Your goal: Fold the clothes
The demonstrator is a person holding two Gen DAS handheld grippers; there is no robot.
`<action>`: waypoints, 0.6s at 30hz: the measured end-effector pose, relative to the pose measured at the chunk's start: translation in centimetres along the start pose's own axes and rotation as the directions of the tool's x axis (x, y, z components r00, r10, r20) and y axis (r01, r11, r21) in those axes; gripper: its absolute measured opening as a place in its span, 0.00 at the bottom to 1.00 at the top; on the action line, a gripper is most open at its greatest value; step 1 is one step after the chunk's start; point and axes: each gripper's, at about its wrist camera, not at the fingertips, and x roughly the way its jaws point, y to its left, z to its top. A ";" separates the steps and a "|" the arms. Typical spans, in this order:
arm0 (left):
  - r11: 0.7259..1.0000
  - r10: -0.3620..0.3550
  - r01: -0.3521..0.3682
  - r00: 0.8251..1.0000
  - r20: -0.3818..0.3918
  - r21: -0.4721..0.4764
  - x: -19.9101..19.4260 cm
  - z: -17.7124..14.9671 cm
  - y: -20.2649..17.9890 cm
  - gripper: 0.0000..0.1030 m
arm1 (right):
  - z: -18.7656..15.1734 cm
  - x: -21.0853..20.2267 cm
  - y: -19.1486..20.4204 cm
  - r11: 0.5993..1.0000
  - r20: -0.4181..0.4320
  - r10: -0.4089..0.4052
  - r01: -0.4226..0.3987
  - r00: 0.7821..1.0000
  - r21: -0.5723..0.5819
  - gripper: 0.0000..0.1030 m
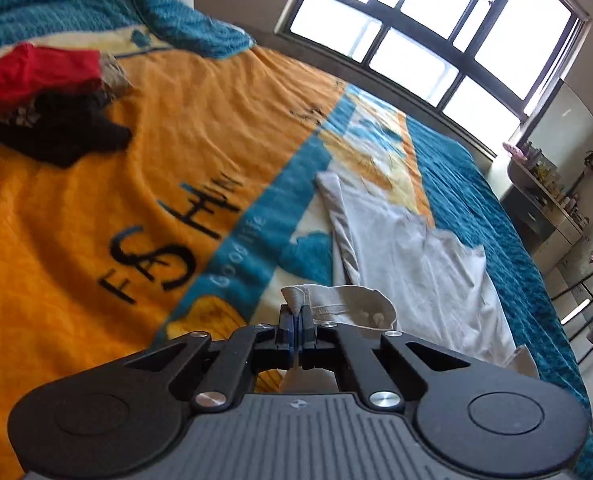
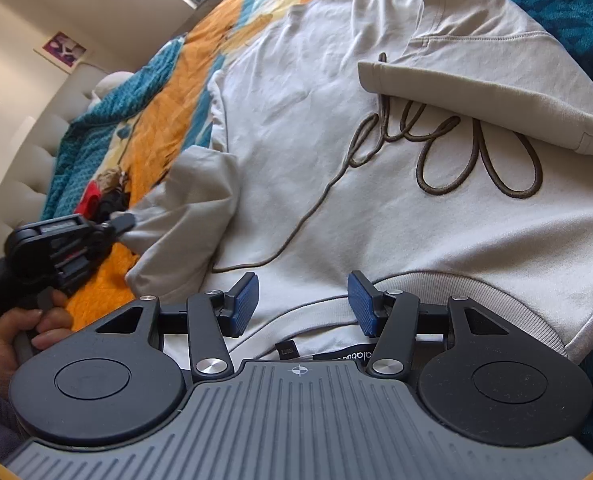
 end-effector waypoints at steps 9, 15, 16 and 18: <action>0.952 0.299 -0.303 0.951 -0.072 -0.047 0.0 -1.5 7.6 0.00 | 0.0 0.5 1.6 0.998 -0.001 -0.045 0.045 0.999 -0.041 0.65; 0.901 0.414 -0.425 0.902 -0.121 -0.086 -0.9 -3.0 8.4 0.14 | 0.6 -3.7 0.9 0.999 0.067 -0.047 0.048 0.997 -0.010 0.66; 0.895 0.433 -0.440 0.896 -0.093 -0.076 -1.7 -3.1 7.7 0.14 | 0.8 -4.7 0.5 0.999 0.093 -0.046 0.046 0.995 -0.002 0.65; 0.928 0.371 -0.372 0.928 -0.022 -0.035 -3.3 -3.1 5.7 0.14 | 1.2 -6.7 -0.1 0.997 0.154 -0.076 0.077 0.985 0.002 0.52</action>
